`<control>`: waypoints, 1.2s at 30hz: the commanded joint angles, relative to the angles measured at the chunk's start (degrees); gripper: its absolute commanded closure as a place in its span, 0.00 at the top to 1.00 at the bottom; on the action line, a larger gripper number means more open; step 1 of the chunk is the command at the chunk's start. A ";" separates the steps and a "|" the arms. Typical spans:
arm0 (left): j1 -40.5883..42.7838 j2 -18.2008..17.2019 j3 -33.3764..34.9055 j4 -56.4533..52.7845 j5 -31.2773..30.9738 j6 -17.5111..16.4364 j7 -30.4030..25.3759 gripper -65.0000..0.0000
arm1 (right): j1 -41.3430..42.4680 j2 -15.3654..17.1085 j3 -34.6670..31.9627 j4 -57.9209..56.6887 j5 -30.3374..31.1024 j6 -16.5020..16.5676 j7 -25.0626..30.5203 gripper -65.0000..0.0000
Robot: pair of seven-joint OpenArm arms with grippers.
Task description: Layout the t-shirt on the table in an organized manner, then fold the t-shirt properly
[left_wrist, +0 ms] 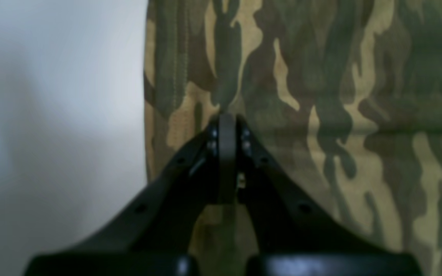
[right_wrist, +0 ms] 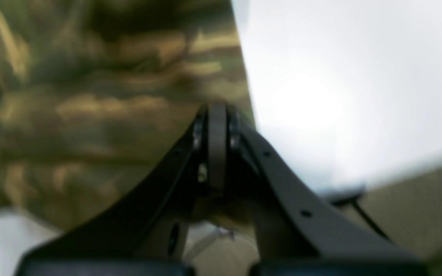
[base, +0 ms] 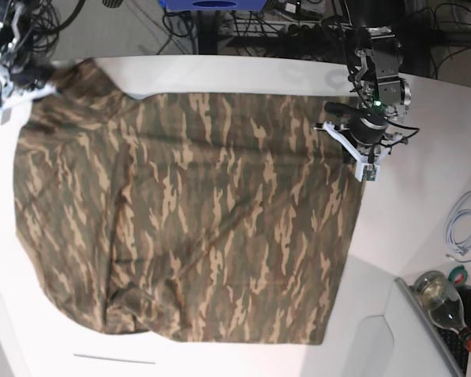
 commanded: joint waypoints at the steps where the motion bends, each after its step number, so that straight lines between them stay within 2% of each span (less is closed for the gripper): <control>1: -0.45 -0.26 -0.06 2.47 -0.02 0.46 -0.96 0.00 | 0.63 0.84 0.42 4.81 0.81 0.34 1.65 0.01; 4: -1.33 -0.26 0.11 5.02 -0.02 0.46 -0.96 0.00 | 0.63 0.67 0.33 12.11 0.81 0.34 0.60 0.01; 7: -6.08 -0.26 0.38 4.40 -0.02 0.46 -0.87 0.00 | 6.52 4.36 -0.28 11.23 0.72 0.34 0.07 0.01; 9: -9.60 -0.26 0.38 0.97 -0.02 0.46 -0.87 0.00 | 12.76 7.00 -2.22 4.73 0.72 0.34 -1.25 0.01; 12: -15.22 -0.26 0.38 -7.38 -0.02 0.46 -1.40 0.00 | 22.70 11.75 -6.26 -11.10 0.72 0.34 -0.90 0.01; 15: -19.62 -0.44 0.03 -14.94 0.33 0.55 -1.49 0.00 | 30.17 14.65 -9.07 -26.13 0.72 0.43 4.81 0.01; 17: -21.20 -0.70 0.03 -18.81 0.33 2.05 -2.36 0.00 | 33.60 16.14 -11.18 -34.92 0.72 0.51 8.95 0.01; 20: -21.46 -1.93 0.47 -22.85 0.42 6.71 -6.94 0.00 | 37.11 17.02 -13.38 -43.62 0.81 0.51 11.50 0.01; 22: -21.46 -2.55 0.47 -25.31 0.42 8.03 -8.52 0.00 | 37.46 17.11 -12.77 -45.82 0.81 0.34 12.46 0.01; 25: -21.11 -3.25 0.47 -26.63 0.42 8.03 -8.78 0.00 | 35.97 17.02 -9.07 -45.91 0.81 -0.01 12.55 0.01; 29: -20.94 -3.60 0.47 -26.55 0.42 8.03 -8.78 0.00 | 32.89 16.67 -6.08 -42.75 0.81 -5.29 12.29 0.01; 32: -21.29 -3.60 0.47 -26.55 0.42 8.03 -8.78 0.00 | 30.08 15.44 -5.82 -38.70 0.90 -7.66 11.14 0.01; 36: -21.64 -3.60 0.38 -26.11 0.42 8.03 -8.78 0.00 | 25.68 13.59 -5.82 -29.03 1.16 -8.10 10.97 0.01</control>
